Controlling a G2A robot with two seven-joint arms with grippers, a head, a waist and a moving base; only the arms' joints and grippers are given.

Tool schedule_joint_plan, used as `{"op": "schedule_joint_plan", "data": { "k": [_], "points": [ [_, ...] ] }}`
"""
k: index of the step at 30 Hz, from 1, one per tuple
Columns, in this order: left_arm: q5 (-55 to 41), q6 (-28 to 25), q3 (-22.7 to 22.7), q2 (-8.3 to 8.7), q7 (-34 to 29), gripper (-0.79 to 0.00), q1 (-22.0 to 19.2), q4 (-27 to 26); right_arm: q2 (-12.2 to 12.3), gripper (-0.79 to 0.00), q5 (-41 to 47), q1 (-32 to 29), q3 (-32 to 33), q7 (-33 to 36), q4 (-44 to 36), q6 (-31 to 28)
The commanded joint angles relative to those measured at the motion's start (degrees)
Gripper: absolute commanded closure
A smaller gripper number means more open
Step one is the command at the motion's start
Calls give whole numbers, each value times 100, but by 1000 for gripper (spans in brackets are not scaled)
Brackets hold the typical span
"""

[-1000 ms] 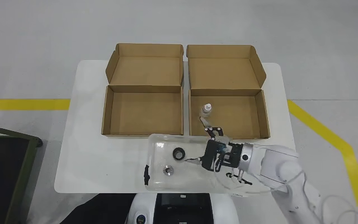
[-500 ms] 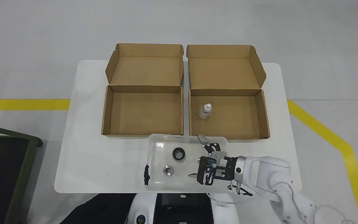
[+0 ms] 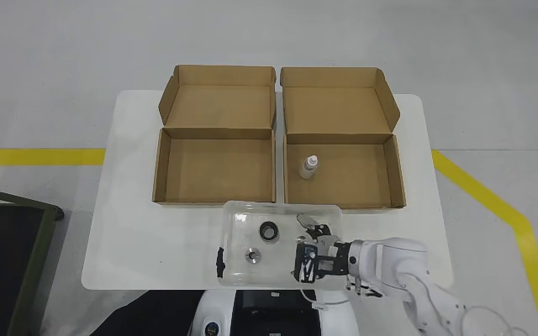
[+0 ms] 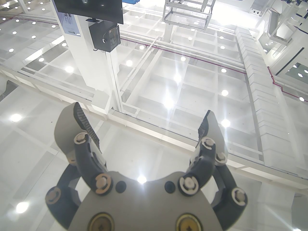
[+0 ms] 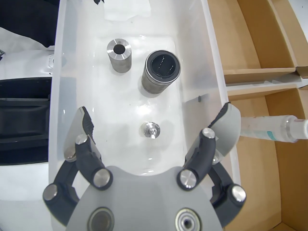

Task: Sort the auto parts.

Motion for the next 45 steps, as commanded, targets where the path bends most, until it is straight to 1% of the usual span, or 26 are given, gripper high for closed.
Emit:
{"op": "schedule_joint_plan", "data": {
  "k": [1,5,6,7,9,11,13,14,15,16,18,24,27,28,30,31,32,33,34,40,45],
  "points": [
    [0,0,0,0,0,-785,0,0,0,-785,-20,45,-32,47,70,28],
    [0,0,0,0,0,-785,0,0,2,-785,-111,118,-114,190,180,98],
    [0,0,0,0,0,-785,0,0,1,-767,-127,135,-138,220,203,116],
    [0,0,0,0,0,-785,0,0,0,-717,-113,147,-160,217,237,129],
    [0,0,0,0,0,-785,0,0,1,-683,-147,177,-195,287,295,149],
    [0,0,0,0,0,-785,0,0,1,-600,-146,201,-228,311,320,159],
    [0,0,0,0,0,-785,0,0,4,-576,-172,220,-258,373,335,173],
    [0,0,0,0,0,-785,0,0,5,-539,-178,231,-266,398,337,184],
    [0,0,0,0,0,-785,0,0,7,-520,-202,239,-275,442,338,198],
    [0,0,0,0,0,-785,0,0,9,-474,-234,248,-283,493,334,208],
    [0,0,0,0,0,-785,0,0,13,-406,-271,264,-295,575,339,224],
    [0,0,0,0,0,-785,0,0,23,-360,-243,293,-320,652,392,248],
    [0,0,0,0,0,-785,0,0,26,-311,-213,312,-338,664,416,257],
    [0,0,0,0,0,-785,0,0,27,-286,-202,320,-344,667,420,263],
    [0,0,0,0,0,-785,0,0,28,-209,-185,340,-360,682,422,272],
    [0,0,0,0,0,-785,0,0,28,-142,-170,352,-369,682,421,271],
    [0,0,0,0,0,-785,0,0,28,-92,-157,366,-376,688,421,271],
    [0,0,0,0,0,-785,0,0,28,-15,-139,378,-384,688,404,274],
    [0,0,0,0,0,-785,0,0,28,0,-124,394,-390,676,366,273],
    [0,0,0,0,0,-785,0,0,44,0,-36,402,-394,635,81,222],
    [0,0,0,0,0,-785,0,0,63,0,145,342,-351,466,-197,199]
  ]
}}
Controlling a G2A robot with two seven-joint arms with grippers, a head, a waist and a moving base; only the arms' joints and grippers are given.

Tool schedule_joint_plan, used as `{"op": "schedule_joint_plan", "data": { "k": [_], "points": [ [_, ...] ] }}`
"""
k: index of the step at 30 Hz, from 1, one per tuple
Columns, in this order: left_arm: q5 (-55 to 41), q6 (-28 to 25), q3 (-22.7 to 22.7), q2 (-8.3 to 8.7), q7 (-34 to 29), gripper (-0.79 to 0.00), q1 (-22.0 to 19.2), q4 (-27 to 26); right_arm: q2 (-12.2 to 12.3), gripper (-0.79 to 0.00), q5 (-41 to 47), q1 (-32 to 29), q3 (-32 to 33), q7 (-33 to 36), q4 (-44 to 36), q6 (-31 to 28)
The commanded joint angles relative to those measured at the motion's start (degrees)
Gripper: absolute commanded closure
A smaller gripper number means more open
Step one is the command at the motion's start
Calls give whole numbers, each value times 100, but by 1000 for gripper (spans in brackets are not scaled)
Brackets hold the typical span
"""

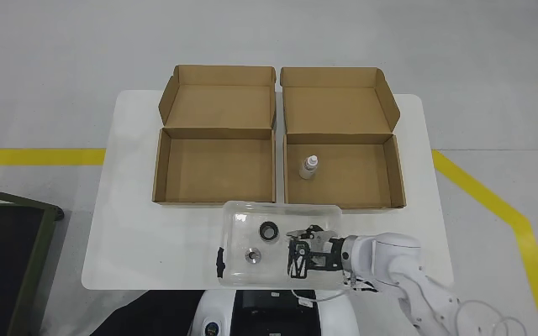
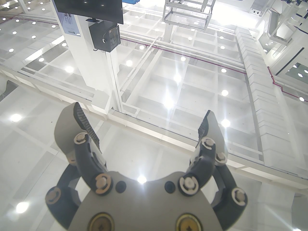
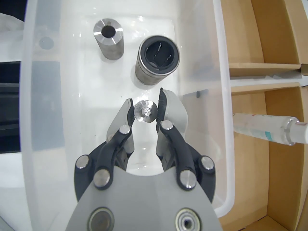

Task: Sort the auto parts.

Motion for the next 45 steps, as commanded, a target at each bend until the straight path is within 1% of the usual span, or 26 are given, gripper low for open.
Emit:
{"op": "schedule_joint_plan", "data": {
  "k": [1,6,8,14,22,23,28,30,33,36,40,45],
  "points": [
    [0,0,0,0,0,-785,0,0,5,0,84,-25,27,-113,-94,31],
    [0,0,0,0,0,-785,0,0,11,0,252,-118,73,-558,-198,222],
    [0,0,0,0,0,-785,0,0,6,0,424,-163,94,-880,-216,323],
    [0,0,0,0,0,-785,0,0,13,0,325,-203,190,-1361,-561,621],
    [0,0,0,0,0,-785,0,0,-14,0,638,-92,206,-2131,-948,852],
    [0,0,0,0,0,-785,0,0,-24,0,757,-48,190,-2279,-936,863],
    [0,0,0,0,0,-785,0,0,-74,0,849,272,35,-2443,-929,991],
    [0,0,0,0,0,-785,0,0,-110,0,1037,409,-88,-2613,-879,1064],
    [0,0,0,0,0,-785,0,0,-163,0,1231,668,-252,-2715,-786,1135],
    [0,0,0,0,0,-785,0,0,-216,0,1253,945,-391,-2669,-702,1279],
    [0,0,0,0,0,-785,0,0,-293,0,1415,1350,-533,-2653,-457,1433],
    [0,0,0,0,0,-785,0,0,-398,0,2079,1839,-642,-2889,23,1469]
  ]
}}
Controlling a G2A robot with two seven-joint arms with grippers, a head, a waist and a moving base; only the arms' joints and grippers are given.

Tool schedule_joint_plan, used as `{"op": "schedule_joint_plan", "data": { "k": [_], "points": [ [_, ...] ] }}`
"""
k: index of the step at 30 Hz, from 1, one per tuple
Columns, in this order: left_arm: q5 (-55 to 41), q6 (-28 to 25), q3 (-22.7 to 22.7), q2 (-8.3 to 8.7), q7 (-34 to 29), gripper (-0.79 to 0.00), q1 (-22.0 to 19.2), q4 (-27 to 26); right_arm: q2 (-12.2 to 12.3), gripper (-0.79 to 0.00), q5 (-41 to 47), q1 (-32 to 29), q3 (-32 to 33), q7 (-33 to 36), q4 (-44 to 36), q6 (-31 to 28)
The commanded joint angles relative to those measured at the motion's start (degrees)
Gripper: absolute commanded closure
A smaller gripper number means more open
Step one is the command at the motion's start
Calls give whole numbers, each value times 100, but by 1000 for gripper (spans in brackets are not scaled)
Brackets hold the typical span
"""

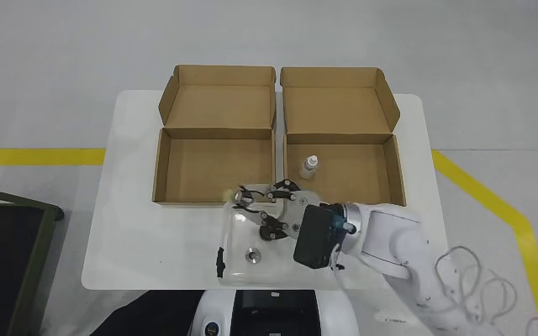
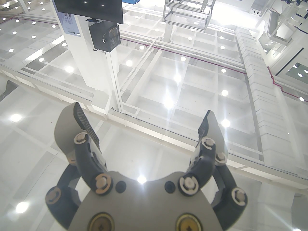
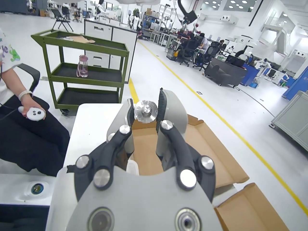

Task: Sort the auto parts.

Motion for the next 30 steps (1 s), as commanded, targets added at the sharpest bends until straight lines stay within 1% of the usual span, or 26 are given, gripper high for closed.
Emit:
{"op": "schedule_joint_plan", "data": {
  "k": [1,6,9,15,21,30],
  "points": [
    [0,0,0,0,0,-785,0,0,-33,0,236,182,-20,-48,181,-8],
    [0,0,0,0,0,-785,0,0,-95,0,778,475,108,-365,378,10],
    [0,0,0,0,0,-785,0,0,-116,0,1127,490,274,-722,320,37],
    [0,0,0,0,0,-785,0,0,-135,0,1321,513,523,-927,254,96],
    [0,0,0,0,0,-785,0,0,-169,0,1558,511,593,-1140,182,8],
    [0,0,0,0,0,-785,0,0,-215,0,1606,483,682,-1405,162,-89]
  ]
}}
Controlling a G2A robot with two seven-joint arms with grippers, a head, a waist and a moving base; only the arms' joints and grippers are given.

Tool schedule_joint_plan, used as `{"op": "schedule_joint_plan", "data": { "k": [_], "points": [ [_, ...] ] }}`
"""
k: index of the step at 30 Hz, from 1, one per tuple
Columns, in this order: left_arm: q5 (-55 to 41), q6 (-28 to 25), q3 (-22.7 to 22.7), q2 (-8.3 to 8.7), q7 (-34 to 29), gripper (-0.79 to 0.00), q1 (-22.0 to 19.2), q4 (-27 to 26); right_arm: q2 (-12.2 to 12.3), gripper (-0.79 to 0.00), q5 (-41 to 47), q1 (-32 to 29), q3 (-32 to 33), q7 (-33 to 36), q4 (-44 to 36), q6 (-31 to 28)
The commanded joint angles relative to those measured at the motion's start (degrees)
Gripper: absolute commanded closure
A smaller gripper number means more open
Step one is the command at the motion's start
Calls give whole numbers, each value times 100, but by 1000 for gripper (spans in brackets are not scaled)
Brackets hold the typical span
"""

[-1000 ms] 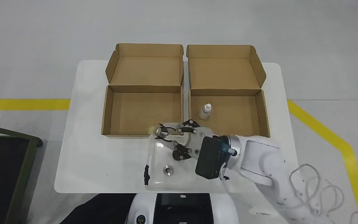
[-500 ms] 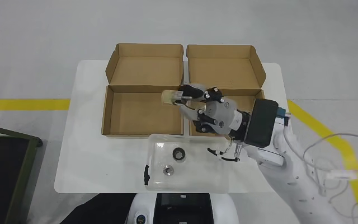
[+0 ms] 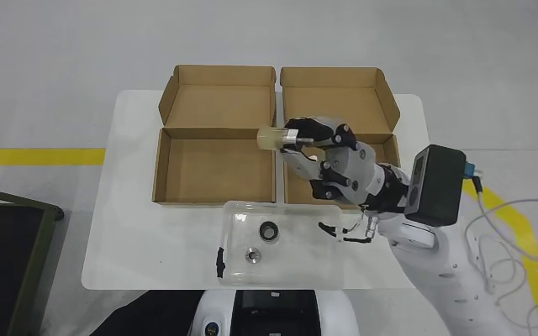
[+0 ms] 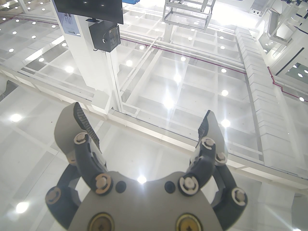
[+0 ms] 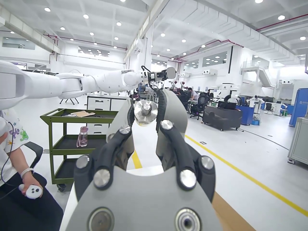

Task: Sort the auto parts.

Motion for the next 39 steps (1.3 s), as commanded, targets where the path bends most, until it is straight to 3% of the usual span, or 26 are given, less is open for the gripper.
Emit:
{"op": "schedule_joint_plan", "data": {
  "k": [1,17,31,39],
  "points": [
    [0,0,0,0,0,-785,0,0,-9,0,-1,-8,14,-21,-1,-4],
    [0,0,0,0,0,-785,0,0,-5,0,-482,-218,152,464,237,-327],
    [0,0,0,0,0,-785,0,0,196,0,-1303,-1375,824,1050,482,-928],
    [0,0,0,0,0,-785,0,0,300,0,-1800,-1868,1289,1449,691,-877]
  ]
}}
